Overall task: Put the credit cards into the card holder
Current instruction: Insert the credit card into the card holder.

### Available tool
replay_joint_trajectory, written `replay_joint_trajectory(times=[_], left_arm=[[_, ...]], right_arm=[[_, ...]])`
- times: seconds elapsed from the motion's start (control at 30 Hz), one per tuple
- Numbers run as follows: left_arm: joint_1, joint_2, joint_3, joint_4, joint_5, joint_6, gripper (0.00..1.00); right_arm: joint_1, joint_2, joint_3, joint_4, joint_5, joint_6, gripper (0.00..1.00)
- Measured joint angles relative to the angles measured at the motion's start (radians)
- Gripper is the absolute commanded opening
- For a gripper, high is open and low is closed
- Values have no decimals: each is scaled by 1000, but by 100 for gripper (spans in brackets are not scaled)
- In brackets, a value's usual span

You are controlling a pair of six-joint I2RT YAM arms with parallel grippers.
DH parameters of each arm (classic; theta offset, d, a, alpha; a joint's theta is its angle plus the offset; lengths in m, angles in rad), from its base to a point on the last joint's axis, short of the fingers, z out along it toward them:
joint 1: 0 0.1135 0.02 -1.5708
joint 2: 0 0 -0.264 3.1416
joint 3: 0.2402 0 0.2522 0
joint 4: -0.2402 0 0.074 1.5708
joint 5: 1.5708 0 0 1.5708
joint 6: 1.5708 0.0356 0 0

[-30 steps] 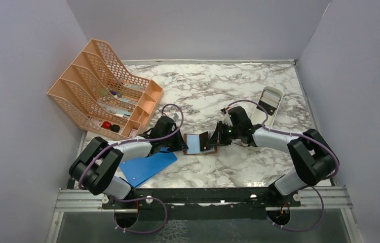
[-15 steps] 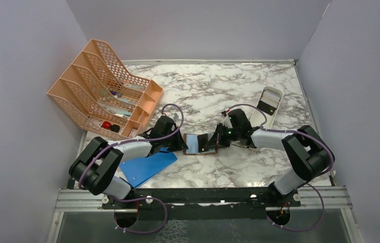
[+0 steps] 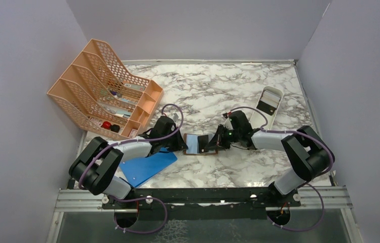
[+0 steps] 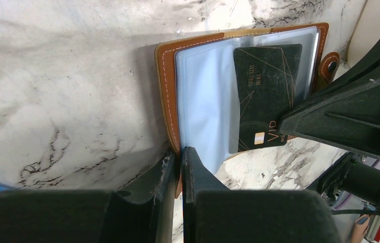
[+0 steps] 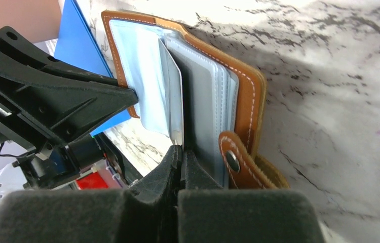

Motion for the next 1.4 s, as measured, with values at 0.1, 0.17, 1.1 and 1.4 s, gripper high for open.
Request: replay_joint_trajectory(times=[0.1,0.17,1.1,1.4], left_arm=[[0,0,-2,3,2,0,10],[0,-1,-5,7,2,0,11],[0,-17,-16,12,6,-8,11],[0,-17,-16,12,6,-8,11]], right_arm=[[1,-32,-16,-16,27,5,1],[2,-42,-16,-23,38,4,1],[2,-16,-18,-8,48,0,3],[2,-1,5,-16,40,-8,2]])
